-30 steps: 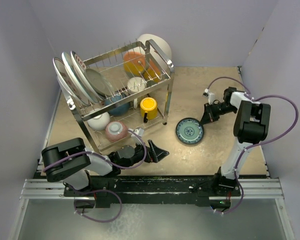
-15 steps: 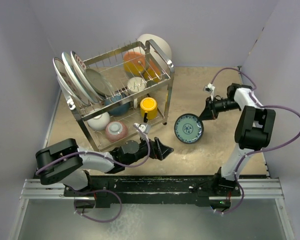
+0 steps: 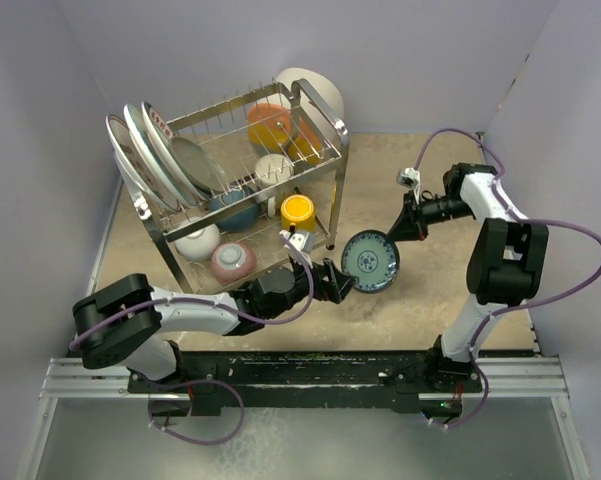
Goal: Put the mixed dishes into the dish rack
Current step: Pick up the plate at the center of the board.
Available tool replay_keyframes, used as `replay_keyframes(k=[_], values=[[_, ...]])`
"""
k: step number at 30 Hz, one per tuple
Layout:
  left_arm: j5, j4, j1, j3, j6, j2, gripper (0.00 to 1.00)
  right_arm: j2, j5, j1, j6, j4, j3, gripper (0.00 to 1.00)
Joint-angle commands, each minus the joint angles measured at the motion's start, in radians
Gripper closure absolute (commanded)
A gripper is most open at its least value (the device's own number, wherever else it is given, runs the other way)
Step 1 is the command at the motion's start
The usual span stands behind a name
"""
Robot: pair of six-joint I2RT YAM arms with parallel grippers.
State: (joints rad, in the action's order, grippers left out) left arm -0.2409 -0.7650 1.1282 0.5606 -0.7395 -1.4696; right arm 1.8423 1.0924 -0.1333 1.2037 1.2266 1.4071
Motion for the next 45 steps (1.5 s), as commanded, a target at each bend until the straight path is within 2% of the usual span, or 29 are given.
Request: replay_keyframes(k=[1,7,17,23,27,31,35,42,45], values=[[-0.095,0.085,0.005,0.096,0.002,-0.029,0.09,-0.071,0.054,0.039,0.054,0.055,0.005,1.00],[-0.147,0.153,0.005,0.147,-0.039,-0.063,0.26,-0.104,0.047,0.090,0.085,0.054,-0.010,1.00],[-0.156,0.211,0.005,0.174,-0.085,-0.066,0.66,-0.121,0.055,0.113,0.108,0.054,-0.021,1.00],[-0.140,0.221,0.005,0.173,-0.108,-0.055,1.00,-0.126,0.057,0.118,0.116,0.055,-0.025,1.00],[-0.138,0.227,0.005,0.160,-0.138,-0.035,1.00,-0.140,0.061,0.120,0.128,0.054,-0.029,0.98],[-0.143,0.218,0.005,0.120,-0.188,-0.008,1.00,-0.153,0.063,0.120,0.147,0.055,-0.036,0.79],[-0.179,0.246,0.005,0.072,-0.307,0.023,1.00,-0.172,0.063,0.120,0.171,0.057,-0.048,0.61],[-0.195,0.392,0.005,0.041,-0.523,0.085,1.00,-0.230,0.078,0.120,0.256,0.053,-0.087,0.48],[-0.172,0.508,0.005,0.056,-0.635,0.113,1.00,-0.266,0.102,0.120,0.355,0.059,-0.137,0.38]])
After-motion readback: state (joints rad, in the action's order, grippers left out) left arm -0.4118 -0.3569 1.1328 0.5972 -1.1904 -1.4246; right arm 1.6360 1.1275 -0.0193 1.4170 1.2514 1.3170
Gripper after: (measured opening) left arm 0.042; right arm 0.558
